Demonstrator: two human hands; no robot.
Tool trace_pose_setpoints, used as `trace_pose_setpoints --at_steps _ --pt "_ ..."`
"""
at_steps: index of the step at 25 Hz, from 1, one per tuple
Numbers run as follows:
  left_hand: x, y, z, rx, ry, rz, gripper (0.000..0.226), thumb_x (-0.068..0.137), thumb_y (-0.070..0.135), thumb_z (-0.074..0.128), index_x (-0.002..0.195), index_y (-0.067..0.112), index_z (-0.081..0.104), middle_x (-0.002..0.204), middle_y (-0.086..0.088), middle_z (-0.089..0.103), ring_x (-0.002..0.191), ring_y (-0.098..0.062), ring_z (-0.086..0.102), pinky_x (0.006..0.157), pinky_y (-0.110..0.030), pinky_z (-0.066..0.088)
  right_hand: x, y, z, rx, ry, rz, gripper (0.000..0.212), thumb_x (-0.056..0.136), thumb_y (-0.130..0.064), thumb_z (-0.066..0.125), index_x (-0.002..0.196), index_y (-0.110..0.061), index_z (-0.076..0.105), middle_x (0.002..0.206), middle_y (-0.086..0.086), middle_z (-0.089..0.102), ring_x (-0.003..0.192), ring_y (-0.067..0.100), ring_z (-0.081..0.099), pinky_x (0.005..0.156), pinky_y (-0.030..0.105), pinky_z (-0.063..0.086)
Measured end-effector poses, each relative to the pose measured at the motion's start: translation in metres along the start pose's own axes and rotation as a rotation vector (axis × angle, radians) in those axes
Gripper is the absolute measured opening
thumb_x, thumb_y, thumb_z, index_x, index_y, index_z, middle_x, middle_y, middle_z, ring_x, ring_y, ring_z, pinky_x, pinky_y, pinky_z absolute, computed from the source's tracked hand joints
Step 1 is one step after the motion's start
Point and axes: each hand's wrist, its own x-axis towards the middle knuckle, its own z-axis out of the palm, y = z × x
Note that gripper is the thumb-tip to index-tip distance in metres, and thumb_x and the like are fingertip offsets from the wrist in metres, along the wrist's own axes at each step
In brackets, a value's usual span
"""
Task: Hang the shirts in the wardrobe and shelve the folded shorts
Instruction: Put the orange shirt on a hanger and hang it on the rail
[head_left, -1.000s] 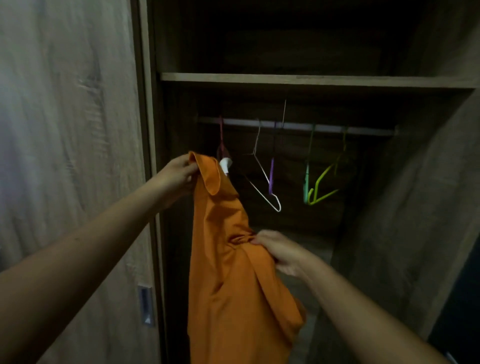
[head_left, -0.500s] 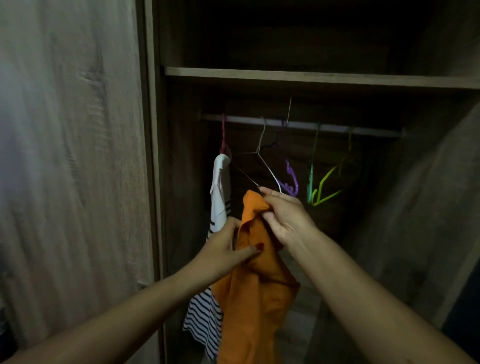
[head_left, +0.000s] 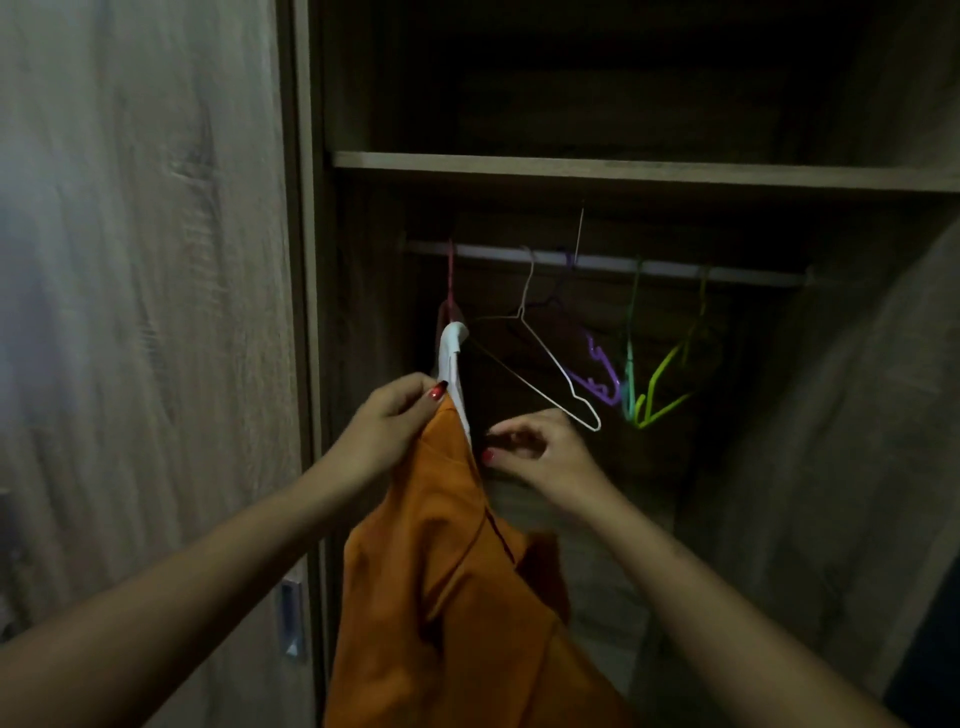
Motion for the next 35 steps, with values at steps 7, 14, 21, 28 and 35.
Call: trace_pose_setpoints --at_steps 7,14,21,28,35 --pt "0.004 0.013 -0.013 0.165 -0.304 0.164 0.009 0.093 0.019 0.054 0.095 0.014 0.061 0.092 -0.005 0.063 0.086 -0.017 0.064 0.079 -0.031 0.055 -0.009 0.021 0.028 -0.047 -0.43 -0.104 0.007 0.089 -0.014 0.058 0.09 -0.009 0.063 0.089 0.0 0.063 0.084 0.004 0.062 0.076 0.02 0.049" --pt "-0.003 -0.01 -0.044 0.945 -0.48 0.335 0.038 0.089 0.034 0.058 0.117 0.047 0.036 0.125 0.012 0.037 0.111 -0.006 0.045 0.094 -0.027 0.048 0.042 0.007 -0.025 -0.402 -0.098 -0.119 0.027 0.076 0.003 0.058 0.077 -0.023 0.065 0.082 0.005 0.067 0.073 0.017 0.063 0.064 0.029 0.052" --pt "0.002 -0.007 -0.068 0.988 -0.039 0.364 0.02 0.095 0.022 0.05 0.114 0.022 0.057 0.116 -0.006 0.056 0.105 -0.028 0.058 0.092 -0.042 0.052 0.085 -0.021 -0.037 -0.028 -0.25 0.004 0.018 0.088 -0.008 0.059 0.102 -0.017 0.067 0.11 0.002 0.062 0.104 0.015 0.061 0.082 0.025 0.054" --pt "0.009 0.007 -0.059 1.209 -0.059 0.248 0.061 0.086 0.019 0.059 0.141 0.015 0.031 0.143 0.001 0.028 0.1 -0.008 0.046 0.06 -0.017 0.047 0.162 0.033 -0.022 -0.529 0.09 0.152 0.035 0.085 -0.007 0.059 0.119 -0.015 0.057 0.128 0.019 0.049 0.112 0.031 0.053 0.091 0.03 0.044" --pt "0.012 0.0 -0.061 1.105 -0.11 0.147 0.058 0.086 0.012 0.058 0.137 0.017 0.032 0.138 0.004 0.027 0.092 -0.005 0.042 0.051 -0.014 0.038 0.154 0.038 -0.007 -0.099 0.47 0.01 0.048 0.081 0.015 0.043 0.121 -0.012 0.047 0.11 0.016 0.058 0.092 0.026 0.056 0.069 0.026 0.039"
